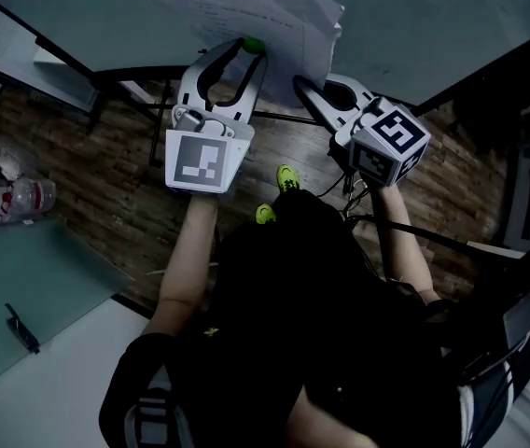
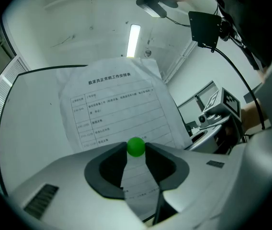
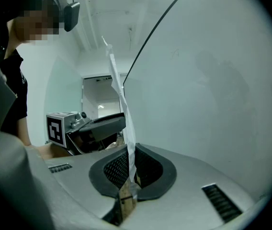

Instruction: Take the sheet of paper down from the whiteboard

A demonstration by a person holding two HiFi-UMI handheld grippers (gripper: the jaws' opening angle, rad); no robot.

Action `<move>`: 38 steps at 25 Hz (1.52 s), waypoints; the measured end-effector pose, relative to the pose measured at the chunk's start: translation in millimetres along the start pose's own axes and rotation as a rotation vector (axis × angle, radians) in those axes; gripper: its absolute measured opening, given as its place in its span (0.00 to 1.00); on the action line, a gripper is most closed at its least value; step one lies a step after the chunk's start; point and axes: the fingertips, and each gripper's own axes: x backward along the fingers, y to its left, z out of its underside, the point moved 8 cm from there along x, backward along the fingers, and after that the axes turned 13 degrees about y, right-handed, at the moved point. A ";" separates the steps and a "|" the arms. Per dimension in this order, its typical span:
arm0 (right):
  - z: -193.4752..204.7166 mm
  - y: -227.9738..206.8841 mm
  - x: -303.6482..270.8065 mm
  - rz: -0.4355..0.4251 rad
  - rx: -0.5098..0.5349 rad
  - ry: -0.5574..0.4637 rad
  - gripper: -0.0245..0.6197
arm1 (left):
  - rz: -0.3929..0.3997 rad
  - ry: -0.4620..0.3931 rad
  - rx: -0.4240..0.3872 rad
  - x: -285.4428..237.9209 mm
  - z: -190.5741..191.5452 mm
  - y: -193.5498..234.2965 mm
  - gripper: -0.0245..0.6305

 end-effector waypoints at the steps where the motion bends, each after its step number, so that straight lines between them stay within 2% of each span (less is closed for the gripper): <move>1: 0.9 1.1 0.8 -0.001 0.001 0.000 0.03 | 0.000 0.000 0.001 1.3 0.0 -1.0 0.25; 16: 4.7 3.6 -1.2 -0.013 -0.017 0.032 0.03 | 0.030 0.018 0.032 -2.3 2.1 2.2 0.25; 38: 13.7 -2.4 -7.0 -0.106 0.010 0.068 0.04 | -0.021 0.075 0.055 -0.4 6.7 -5.8 0.25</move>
